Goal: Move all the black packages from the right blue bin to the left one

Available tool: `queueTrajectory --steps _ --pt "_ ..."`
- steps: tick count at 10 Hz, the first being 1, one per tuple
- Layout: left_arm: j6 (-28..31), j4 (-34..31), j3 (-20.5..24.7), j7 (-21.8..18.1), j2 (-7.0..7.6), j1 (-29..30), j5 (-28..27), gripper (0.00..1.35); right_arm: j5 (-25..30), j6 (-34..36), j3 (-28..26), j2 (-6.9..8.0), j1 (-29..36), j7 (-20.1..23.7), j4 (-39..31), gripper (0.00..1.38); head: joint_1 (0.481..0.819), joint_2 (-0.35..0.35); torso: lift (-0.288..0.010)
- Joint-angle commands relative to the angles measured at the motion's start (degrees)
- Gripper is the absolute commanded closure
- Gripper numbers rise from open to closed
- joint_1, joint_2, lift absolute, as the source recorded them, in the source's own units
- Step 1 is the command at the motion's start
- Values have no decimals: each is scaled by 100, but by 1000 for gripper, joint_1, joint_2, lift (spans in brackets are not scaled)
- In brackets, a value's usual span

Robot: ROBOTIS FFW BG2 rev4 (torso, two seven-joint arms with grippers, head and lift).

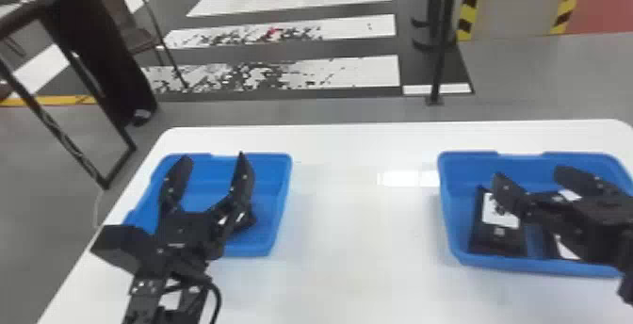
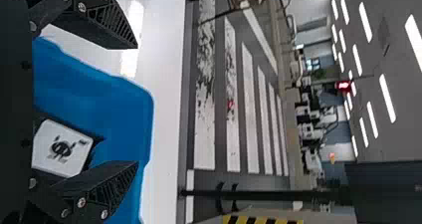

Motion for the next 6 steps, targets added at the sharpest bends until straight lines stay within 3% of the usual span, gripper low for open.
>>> queueTrajectory --steps 1,4,6 --pt "59 -199 -98 -105 9 222 132 213 -3 573 -227 167 118 -231 59 219 695 140 -154" --pt "171 -171 -349 -202 62 236 223 213 -140 855 -78 185 -642 -398 1255 266 695 54 -154" --pt "199 -171 -395 -219 80 222 257 213 -140 981 162 185 -937 -494 1438 285 695 45 -154"
